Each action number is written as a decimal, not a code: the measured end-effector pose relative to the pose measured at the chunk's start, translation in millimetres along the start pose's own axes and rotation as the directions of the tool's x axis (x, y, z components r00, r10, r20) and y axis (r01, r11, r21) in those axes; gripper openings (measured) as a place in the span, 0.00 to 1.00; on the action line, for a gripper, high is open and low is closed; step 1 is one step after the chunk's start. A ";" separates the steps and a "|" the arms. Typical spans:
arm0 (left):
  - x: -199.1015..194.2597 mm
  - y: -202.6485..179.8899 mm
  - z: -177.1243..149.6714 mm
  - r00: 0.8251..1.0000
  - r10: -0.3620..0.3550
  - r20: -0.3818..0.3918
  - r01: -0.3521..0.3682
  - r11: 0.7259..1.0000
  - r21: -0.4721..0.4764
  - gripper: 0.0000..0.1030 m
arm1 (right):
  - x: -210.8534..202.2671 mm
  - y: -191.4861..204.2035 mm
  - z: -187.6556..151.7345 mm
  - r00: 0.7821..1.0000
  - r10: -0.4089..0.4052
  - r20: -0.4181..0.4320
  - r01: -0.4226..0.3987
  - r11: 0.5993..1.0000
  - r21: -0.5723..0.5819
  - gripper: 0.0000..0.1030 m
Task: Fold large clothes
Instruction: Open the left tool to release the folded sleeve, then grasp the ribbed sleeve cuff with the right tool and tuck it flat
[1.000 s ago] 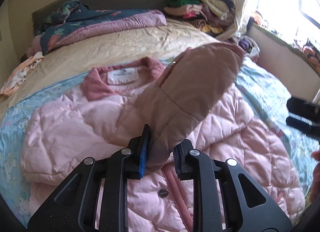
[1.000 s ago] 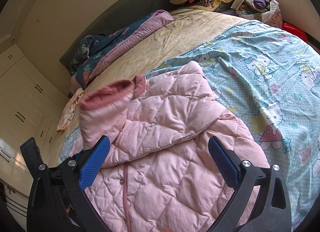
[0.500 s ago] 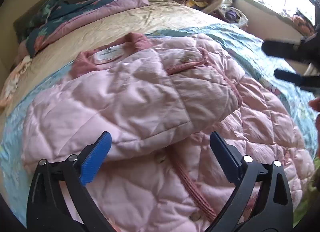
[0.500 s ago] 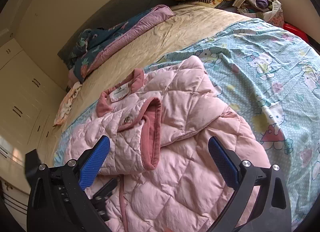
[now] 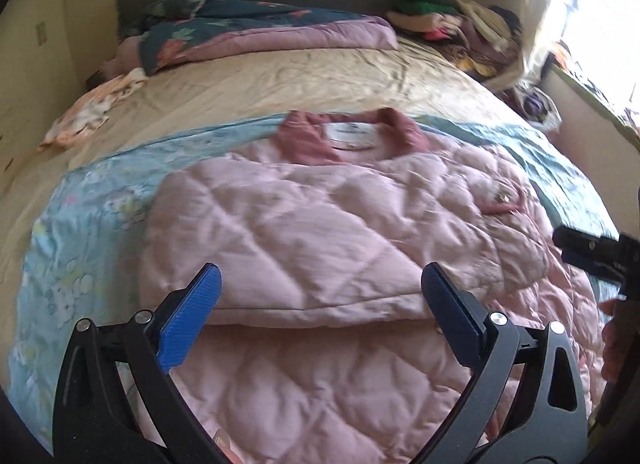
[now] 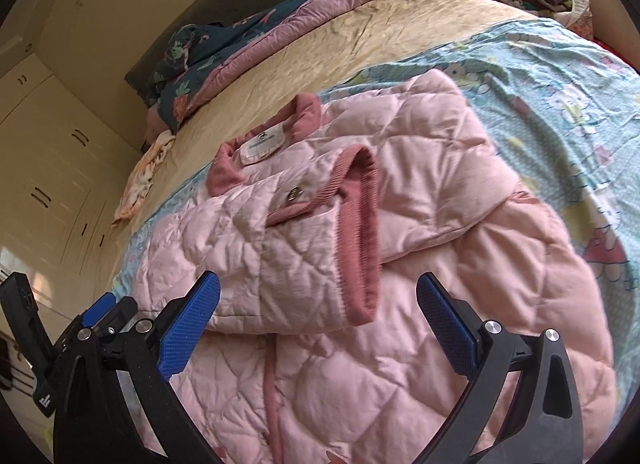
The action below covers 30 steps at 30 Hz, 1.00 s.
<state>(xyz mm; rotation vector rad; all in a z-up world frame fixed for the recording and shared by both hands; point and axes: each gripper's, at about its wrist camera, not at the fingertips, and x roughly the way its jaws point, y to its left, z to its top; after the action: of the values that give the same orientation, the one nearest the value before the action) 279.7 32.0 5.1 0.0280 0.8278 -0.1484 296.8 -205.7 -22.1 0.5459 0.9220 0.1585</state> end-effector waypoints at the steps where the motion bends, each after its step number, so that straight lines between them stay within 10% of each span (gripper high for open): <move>1: 0.6 6.2 1.1 1.000 0.004 -0.003 -0.004 1.000 -0.018 0.91 | 5.0 1.8 -0.3 1.000 0.002 -0.016 -0.002 1.000 0.005 0.95; 17: -1.1 77.6 -5.4 0.999 0.051 0.010 -0.048 0.981 -0.188 0.91 | 47.1 -22.9 -11.0 0.999 0.005 -0.047 0.003 0.985 0.170 0.93; 25: 0.9 87.9 -6.2 0.999 0.053 0.014 -0.048 0.974 -0.224 0.91 | 20.2 -0.8 -12.7 0.997 -0.004 0.078 0.005 1.000 -0.003 0.23; 30: 2.4 90.4 -4.8 0.999 0.051 0.012 -0.047 0.972 -0.229 0.91 | -7.7 30.1 1.2 0.984 0.024 0.176 0.005 0.987 -0.162 0.17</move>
<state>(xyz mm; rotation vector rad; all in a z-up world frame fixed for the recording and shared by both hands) 290.6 121.5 -2.9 -0.1699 0.8210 -0.0058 296.1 -183.2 -0.7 0.4069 0.7260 0.1890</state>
